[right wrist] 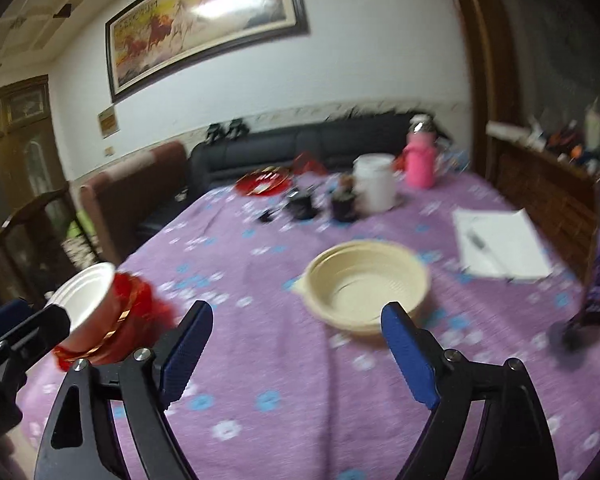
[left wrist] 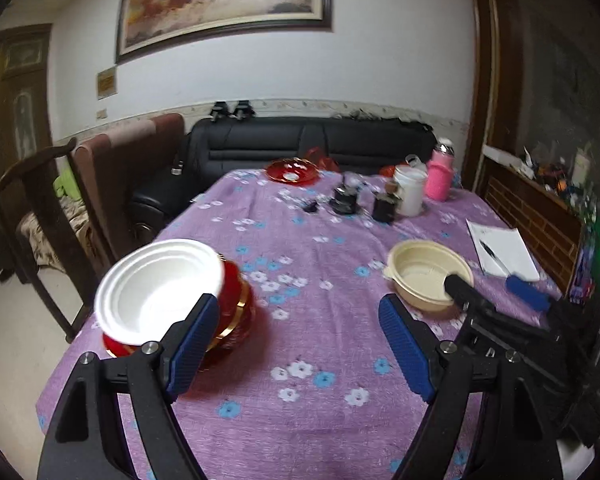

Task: Organize plates and bowls
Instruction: 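Withdraw both grippers from the stacked dishes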

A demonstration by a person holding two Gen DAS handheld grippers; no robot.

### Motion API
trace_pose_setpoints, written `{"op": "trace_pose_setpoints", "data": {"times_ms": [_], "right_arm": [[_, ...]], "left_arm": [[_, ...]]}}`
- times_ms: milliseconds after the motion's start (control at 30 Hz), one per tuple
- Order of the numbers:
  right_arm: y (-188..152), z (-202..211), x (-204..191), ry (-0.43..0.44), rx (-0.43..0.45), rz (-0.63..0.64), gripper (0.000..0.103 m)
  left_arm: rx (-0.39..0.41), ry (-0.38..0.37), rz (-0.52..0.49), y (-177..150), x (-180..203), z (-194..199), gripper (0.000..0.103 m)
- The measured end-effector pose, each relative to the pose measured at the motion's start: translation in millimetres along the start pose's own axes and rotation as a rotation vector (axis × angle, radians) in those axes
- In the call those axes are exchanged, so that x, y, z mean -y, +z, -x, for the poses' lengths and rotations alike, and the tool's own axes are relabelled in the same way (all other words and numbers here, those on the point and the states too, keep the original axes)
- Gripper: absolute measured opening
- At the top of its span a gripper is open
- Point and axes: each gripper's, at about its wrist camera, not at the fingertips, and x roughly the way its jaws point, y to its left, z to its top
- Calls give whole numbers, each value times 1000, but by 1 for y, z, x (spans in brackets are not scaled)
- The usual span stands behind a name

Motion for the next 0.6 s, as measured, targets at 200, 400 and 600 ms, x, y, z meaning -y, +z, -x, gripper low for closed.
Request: {"op": "trace_pose_setpoints", "data": {"times_ms": [200, 400, 600], "right_arm": [[3, -7, 34, -26, -31, -24, 89], [1, -23, 61, -44, -77, -61, 89], [3, -42, 73, -46, -113, -65, 89]], "left_arm": [[-72, -55, -13, -2, 25, -19, 81], [-122, -78, -26, -7, 46, -39, 81], [-157, -78, -24, -9, 55, -60, 81]]}}
